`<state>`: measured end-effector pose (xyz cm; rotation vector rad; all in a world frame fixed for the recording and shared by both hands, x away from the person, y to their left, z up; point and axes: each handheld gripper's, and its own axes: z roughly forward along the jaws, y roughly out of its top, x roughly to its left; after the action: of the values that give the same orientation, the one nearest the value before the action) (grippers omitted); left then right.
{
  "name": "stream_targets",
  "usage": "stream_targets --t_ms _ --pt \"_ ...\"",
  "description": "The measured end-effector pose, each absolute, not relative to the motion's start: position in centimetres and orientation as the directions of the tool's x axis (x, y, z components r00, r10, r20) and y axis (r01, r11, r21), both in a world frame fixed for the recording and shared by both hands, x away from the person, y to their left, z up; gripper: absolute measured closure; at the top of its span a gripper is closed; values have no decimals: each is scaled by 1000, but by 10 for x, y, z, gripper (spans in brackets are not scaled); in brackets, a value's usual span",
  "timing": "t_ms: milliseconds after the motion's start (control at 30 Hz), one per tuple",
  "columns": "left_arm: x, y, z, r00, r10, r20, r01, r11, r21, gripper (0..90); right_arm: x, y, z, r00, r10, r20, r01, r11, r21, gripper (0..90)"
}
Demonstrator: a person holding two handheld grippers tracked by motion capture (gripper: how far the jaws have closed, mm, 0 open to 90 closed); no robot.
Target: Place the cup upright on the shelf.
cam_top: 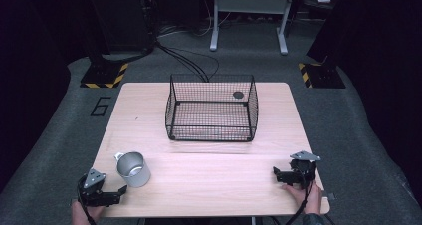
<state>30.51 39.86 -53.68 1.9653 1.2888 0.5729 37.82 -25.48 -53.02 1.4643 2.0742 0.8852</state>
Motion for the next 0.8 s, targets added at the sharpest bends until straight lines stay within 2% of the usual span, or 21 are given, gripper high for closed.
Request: stream_targets --t_ms 133,567,800 --pt "304 400 -537 400 916 -28 595 -236 768 11 380 -256 -530 -362 932 -2 647 253 719 0" --pt "304 404 -534 422 905 -55 594 -230 771 1 380 -254 -530 -338 941 4 655 232 719 0" --pt "291 408 -514 426 903 -57 547 -207 811 0 380 -254 -531 -339 941 3 651 232 722 0"
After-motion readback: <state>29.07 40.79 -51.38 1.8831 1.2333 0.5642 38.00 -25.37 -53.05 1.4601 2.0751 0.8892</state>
